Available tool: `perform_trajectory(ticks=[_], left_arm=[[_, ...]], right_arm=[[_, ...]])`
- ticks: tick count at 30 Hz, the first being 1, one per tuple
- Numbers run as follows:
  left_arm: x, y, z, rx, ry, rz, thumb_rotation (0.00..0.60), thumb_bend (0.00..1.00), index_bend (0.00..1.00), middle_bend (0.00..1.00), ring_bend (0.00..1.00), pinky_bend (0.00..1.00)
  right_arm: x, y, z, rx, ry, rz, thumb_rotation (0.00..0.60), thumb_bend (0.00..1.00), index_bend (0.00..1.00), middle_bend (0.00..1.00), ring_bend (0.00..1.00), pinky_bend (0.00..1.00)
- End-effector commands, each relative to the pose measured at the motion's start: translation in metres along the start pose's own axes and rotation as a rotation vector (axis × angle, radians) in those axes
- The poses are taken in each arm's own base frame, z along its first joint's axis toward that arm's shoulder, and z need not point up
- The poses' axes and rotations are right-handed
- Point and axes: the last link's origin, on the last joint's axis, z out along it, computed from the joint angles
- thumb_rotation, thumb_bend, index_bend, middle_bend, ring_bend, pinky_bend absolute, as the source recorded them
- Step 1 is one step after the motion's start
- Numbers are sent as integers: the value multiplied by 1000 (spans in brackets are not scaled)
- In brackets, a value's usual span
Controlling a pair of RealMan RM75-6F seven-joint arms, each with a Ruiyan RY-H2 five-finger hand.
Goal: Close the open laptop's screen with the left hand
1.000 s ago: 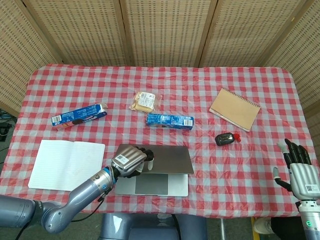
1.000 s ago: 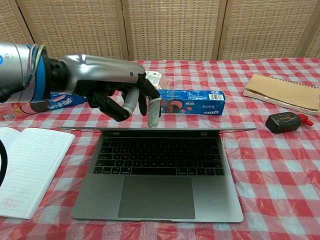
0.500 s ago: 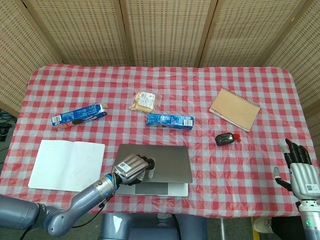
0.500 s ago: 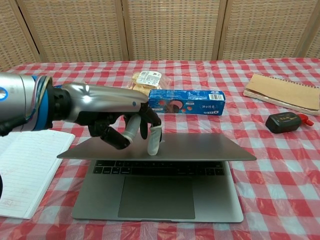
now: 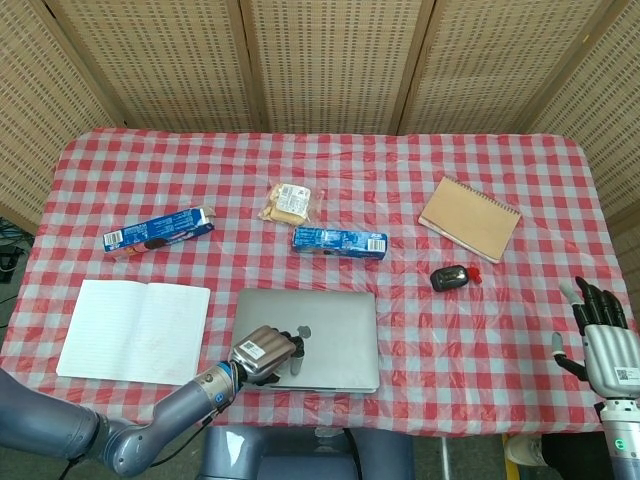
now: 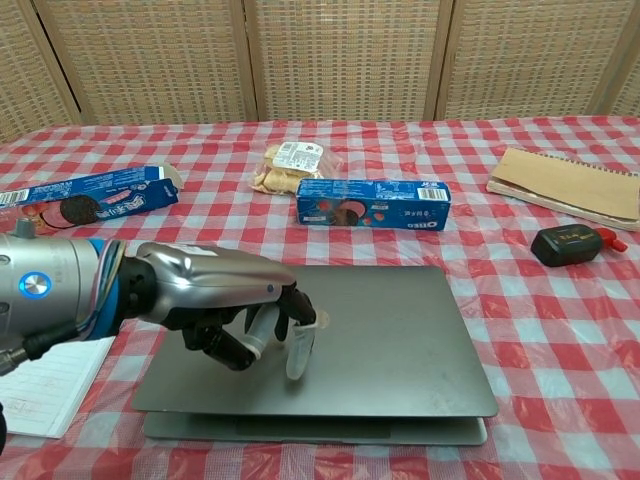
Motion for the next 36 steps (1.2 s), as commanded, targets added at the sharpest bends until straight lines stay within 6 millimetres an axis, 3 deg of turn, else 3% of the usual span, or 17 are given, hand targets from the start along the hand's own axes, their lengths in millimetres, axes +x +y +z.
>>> perform_trajectory(ticks=[1,19,21,24,27,30,36], left_arm=[[-5,0,2,3,-8,-8,600,1000,481,285,294,361],[-19,-8,5,33,-39,3,600,1000,459,280,294,350],[-15,-7,4,28,-17,-8,600,1000,440,255,284,330],[-3,-4,-1,13,62,-36,600,998,362,134,188,252],[12,-5,-16,2,185,-53,600,843,185,12,36,96],[23,-13,-36,23,336,-58,600,612,25,0,0,5],[17,-46,-75,186,579,71,600,355,0,0,0,0]], right_arm=[[0,0,0,-1,0,2,600,722,116,0,0,0],[0,0,0,4,2,6,600,704,116,0,0,0],[1,0,0,3,6,6,600,703,116,0,0,0],[3,0,-1,5,15,7,600,703,115,0,0,0],[3,0,-1,9,19,8,600,703,115,0,0,0],[3,-1,-1,12,24,10,600,696,111,0,0,0],[3,-3,-1,27,39,6,600,672,69,0,0,0]])
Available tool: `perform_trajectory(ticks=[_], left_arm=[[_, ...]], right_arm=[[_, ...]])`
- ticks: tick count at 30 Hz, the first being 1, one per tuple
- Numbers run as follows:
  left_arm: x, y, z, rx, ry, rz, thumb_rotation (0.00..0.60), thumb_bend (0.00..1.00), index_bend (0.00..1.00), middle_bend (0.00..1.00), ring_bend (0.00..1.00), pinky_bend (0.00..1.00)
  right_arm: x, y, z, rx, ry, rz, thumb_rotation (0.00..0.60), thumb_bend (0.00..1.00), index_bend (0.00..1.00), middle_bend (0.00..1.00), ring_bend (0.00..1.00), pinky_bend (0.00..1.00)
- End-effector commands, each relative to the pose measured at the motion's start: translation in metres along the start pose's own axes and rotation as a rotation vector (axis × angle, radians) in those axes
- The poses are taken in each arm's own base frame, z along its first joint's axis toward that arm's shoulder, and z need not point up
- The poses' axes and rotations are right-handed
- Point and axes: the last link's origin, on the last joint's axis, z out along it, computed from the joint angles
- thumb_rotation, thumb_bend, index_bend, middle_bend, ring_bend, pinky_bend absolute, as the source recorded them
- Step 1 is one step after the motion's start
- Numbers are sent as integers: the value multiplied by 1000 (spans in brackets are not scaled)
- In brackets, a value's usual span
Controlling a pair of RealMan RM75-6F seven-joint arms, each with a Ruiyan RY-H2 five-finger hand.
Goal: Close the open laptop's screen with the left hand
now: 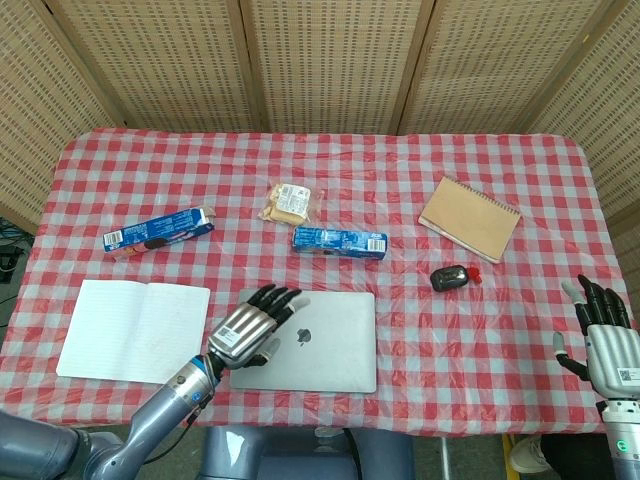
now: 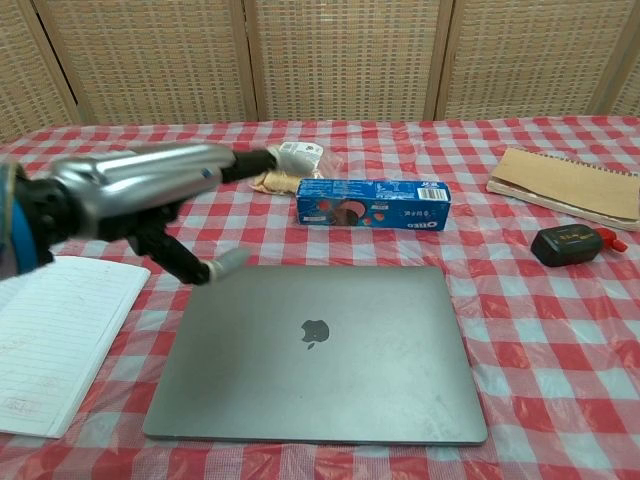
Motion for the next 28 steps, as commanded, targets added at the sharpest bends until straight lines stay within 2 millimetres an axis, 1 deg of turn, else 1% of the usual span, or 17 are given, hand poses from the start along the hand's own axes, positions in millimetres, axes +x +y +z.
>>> perform_trajectory(ticks=[1,3,7,10,14,20,24,28], left_arm=[[7,-30,-36,115,180,115,600,324,0,0,0,0],[6,-41,-48,162,214,167,600,305,0,0,0,0],[4,-67,-78,271,280,248,600,306,0,0,0,0],[-1,-88,-105,348,297,297,600,306,0,0,0,0],[-10,-108,-133,424,295,311,600,305,0,0,0,0],[-26,-131,-170,520,271,297,600,305,0,0,0,0],[-31,-144,-185,567,272,284,600,305,0,0,0,0],[-28,-144,-189,561,294,275,600,305,0,0,0,0]], right_arm=[[-1,-1,0,8,6,-3,600,671,61,0,0,0],[-2,-2,0,13,7,-10,600,668,52,0,0,0],[-4,-5,0,22,10,-17,600,668,40,0,0,0],[-5,-7,-1,26,11,-25,600,668,36,0,0,0],[-6,-9,-1,31,15,-29,600,667,31,0,0,0],[-6,-12,-2,42,24,-34,600,665,16,0,0,0],[-8,-16,-2,61,24,-47,600,658,5,0,0,0],[-11,-19,-2,70,22,-64,600,650,0,0,0,0]])
